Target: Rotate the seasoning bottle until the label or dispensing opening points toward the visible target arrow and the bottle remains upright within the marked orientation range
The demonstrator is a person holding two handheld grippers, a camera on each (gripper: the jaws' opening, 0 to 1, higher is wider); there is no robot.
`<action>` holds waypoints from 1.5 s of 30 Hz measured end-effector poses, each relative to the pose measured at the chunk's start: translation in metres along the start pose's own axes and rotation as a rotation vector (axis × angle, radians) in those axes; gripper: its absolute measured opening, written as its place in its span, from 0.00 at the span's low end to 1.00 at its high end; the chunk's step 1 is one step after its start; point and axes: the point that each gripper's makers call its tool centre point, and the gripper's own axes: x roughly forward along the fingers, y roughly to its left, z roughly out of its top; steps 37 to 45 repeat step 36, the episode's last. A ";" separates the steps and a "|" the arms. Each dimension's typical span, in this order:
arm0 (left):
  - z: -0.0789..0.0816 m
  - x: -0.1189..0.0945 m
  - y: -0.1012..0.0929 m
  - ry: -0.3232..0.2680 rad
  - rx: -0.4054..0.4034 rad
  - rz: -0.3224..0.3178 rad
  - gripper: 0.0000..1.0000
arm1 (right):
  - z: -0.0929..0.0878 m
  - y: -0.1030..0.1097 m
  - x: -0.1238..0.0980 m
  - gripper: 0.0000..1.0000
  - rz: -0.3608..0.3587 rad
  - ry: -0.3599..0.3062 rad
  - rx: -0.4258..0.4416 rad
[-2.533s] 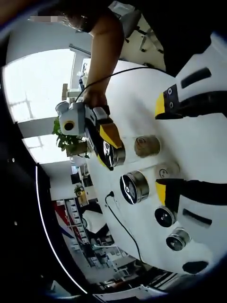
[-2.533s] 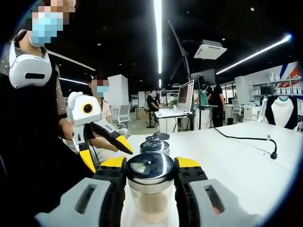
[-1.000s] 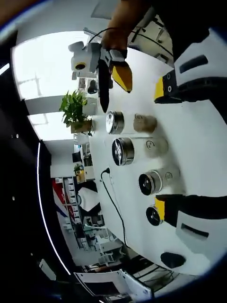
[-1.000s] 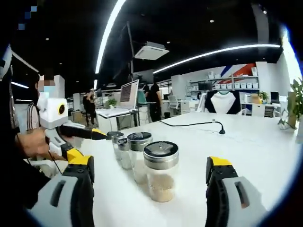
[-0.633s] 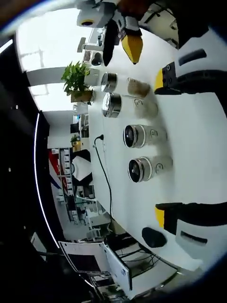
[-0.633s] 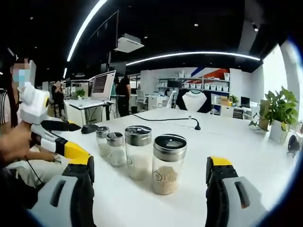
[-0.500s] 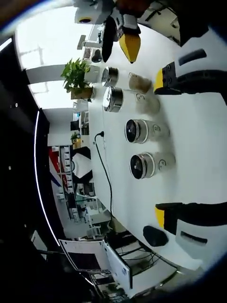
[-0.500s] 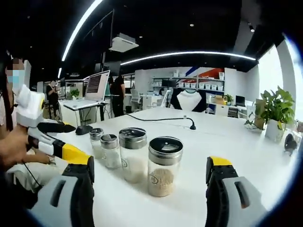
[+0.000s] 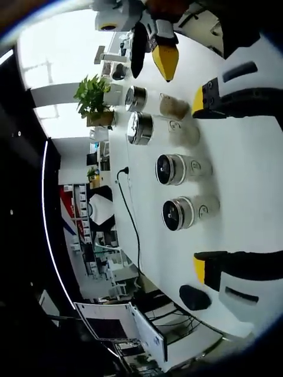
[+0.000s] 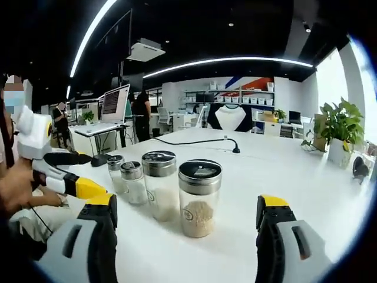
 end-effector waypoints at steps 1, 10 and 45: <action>0.000 0.000 0.000 -0.001 -0.001 0.001 0.99 | -0.001 0.001 0.000 1.00 0.000 0.003 0.000; -0.002 -0.001 -0.001 0.000 -0.009 -0.006 0.98 | -0.007 0.003 0.001 1.00 0.006 0.025 -0.002; 0.003 0.002 -0.010 -0.002 -0.013 -0.037 0.94 | -0.008 0.003 0.001 1.00 0.032 0.022 0.010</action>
